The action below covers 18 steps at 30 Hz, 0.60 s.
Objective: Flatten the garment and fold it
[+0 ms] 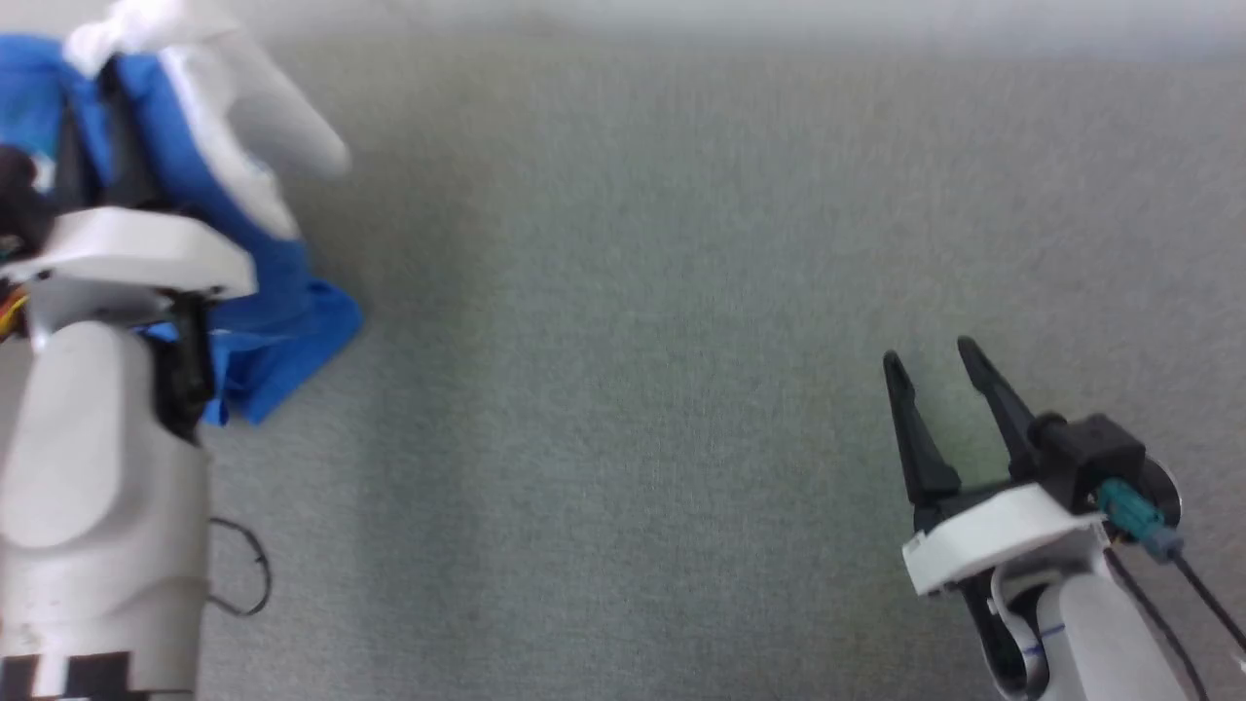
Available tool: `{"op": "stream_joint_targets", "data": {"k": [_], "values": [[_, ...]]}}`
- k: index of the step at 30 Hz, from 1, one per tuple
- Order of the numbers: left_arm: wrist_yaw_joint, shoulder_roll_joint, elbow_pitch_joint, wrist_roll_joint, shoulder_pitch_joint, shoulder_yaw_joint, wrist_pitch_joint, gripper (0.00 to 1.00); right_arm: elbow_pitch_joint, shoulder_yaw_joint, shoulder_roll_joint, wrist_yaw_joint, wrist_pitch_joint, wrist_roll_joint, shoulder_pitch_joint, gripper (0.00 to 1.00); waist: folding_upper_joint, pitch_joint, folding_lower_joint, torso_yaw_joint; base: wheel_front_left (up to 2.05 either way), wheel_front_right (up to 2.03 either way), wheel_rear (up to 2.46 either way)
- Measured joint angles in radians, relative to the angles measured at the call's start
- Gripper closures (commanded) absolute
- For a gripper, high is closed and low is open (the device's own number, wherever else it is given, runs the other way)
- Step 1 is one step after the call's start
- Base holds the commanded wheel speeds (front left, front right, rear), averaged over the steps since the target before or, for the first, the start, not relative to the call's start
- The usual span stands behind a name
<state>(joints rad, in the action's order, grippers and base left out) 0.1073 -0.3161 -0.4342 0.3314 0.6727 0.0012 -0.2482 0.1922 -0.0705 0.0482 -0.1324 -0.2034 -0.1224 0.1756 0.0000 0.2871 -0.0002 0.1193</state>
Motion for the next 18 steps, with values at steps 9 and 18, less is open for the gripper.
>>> {"op": "stream_joint_targets", "data": {"k": [9,18], "values": [[-0.033,0.131,0.104,-0.012,0.067,-0.139,0.057,1.0,-0.015,0.03,0.0,0.0,0.015,-0.016,-0.071,0.0,0.0,-0.189,-0.0001,-0.009,0.0,0.0,0.0],[-0.099,0.258,0.084,0.063,0.197,-0.304,0.081,1.0,-0.042,0.016,0.001,0.0,0.035,-0.027,-0.08,0.0,0.0001,-0.259,0.0001,-0.103,0.0,0.0,0.0]]}}
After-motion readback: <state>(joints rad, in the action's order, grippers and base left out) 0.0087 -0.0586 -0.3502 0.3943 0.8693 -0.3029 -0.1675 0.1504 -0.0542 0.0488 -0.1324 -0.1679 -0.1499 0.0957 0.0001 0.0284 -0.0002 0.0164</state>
